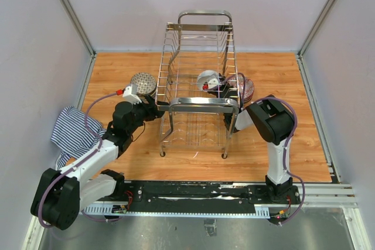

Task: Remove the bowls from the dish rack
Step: Adjust the dish rack at the center of the board.

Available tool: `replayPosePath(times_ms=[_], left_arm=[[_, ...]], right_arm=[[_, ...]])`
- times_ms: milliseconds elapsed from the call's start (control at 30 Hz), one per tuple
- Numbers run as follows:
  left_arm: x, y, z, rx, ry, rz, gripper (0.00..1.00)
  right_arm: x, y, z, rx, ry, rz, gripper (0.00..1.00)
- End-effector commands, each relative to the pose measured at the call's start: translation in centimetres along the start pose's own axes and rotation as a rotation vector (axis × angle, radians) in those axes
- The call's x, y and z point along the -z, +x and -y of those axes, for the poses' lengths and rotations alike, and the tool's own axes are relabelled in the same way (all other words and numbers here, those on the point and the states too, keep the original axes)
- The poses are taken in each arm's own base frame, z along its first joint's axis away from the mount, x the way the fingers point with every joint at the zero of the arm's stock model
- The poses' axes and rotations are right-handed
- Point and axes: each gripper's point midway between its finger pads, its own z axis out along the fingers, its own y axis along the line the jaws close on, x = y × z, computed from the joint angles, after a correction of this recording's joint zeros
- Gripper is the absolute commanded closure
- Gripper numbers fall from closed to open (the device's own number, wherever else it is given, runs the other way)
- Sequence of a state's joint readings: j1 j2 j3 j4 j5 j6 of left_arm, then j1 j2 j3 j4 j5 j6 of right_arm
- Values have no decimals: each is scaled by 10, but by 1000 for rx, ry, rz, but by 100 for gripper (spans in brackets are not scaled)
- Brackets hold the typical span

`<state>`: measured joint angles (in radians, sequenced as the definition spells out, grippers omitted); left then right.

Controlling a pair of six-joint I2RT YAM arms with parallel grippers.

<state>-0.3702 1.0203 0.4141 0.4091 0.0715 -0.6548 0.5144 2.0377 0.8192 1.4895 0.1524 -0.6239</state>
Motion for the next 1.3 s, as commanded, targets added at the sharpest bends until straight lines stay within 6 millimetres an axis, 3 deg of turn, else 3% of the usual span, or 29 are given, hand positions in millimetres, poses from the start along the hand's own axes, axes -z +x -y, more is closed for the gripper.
replayPosePath(times_ms=[0,800,933,1067,1267], left_arm=[[-3,-9,7,-17,13,24,27],[-5,-7,4,-16,3,21,27],[-5,-8,5,-17,5,21,27],[-5,-7,5,-14,5,19,27],[-5,-9,6,-16,4,21,27]], right_arm=[[-16,-39,22,-65,106,117,99],[-19,-54,32,-96,126,150,98],[-16,-47,28,-99,117,133,80],[-14,-41,23,-105,104,119,69],[-11,-41,24,-112,103,116,63]])
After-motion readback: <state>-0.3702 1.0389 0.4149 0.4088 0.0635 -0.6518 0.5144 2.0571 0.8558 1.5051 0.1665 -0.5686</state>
